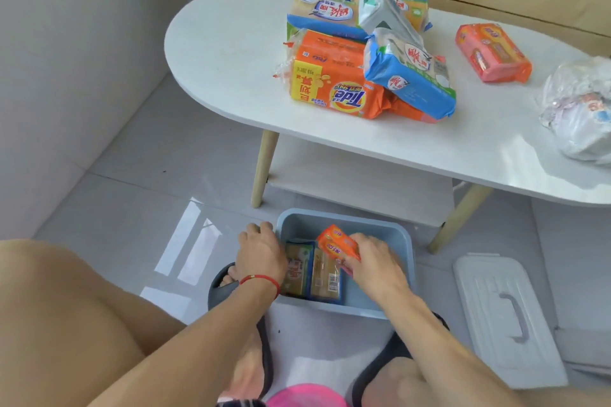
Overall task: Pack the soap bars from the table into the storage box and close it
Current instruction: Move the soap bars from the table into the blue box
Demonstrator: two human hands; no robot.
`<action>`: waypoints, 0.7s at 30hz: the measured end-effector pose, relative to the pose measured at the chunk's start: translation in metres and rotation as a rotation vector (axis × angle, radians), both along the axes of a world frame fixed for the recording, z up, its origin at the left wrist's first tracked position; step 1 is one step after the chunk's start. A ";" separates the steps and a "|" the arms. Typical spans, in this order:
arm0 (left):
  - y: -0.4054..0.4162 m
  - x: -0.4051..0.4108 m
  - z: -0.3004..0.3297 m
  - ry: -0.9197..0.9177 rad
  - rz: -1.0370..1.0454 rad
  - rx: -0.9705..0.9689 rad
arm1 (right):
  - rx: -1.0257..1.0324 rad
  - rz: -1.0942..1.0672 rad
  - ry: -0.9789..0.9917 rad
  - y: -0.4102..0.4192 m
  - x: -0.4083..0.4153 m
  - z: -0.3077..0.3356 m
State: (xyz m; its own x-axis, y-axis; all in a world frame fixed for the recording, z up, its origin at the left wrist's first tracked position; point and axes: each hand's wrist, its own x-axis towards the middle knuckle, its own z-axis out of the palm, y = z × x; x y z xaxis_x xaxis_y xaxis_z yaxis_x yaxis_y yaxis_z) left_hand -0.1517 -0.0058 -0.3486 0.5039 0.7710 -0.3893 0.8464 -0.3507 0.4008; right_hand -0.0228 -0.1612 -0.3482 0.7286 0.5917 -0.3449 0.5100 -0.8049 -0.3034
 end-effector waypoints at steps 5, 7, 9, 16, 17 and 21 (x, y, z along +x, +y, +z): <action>0.006 -0.007 -0.017 -0.025 0.113 -0.225 | -0.065 0.326 -0.288 0.041 -0.011 -0.036; 0.008 -0.008 -0.021 -0.032 0.154 -0.258 | -0.086 0.409 -0.311 0.051 -0.015 -0.050; 0.010 -0.008 -0.026 -0.031 0.192 -0.279 | -0.113 0.459 -0.326 0.056 -0.018 -0.065; 0.009 -0.012 -0.034 -0.051 0.189 -0.251 | -0.158 0.467 -0.208 0.067 -0.009 -0.089; 0.009 -0.011 -0.033 -0.061 0.189 -0.249 | -0.163 0.468 -0.189 0.070 -0.007 -0.090; 0.009 -0.010 -0.028 -0.085 0.203 -0.246 | -0.159 0.430 -0.136 0.074 -0.009 -0.087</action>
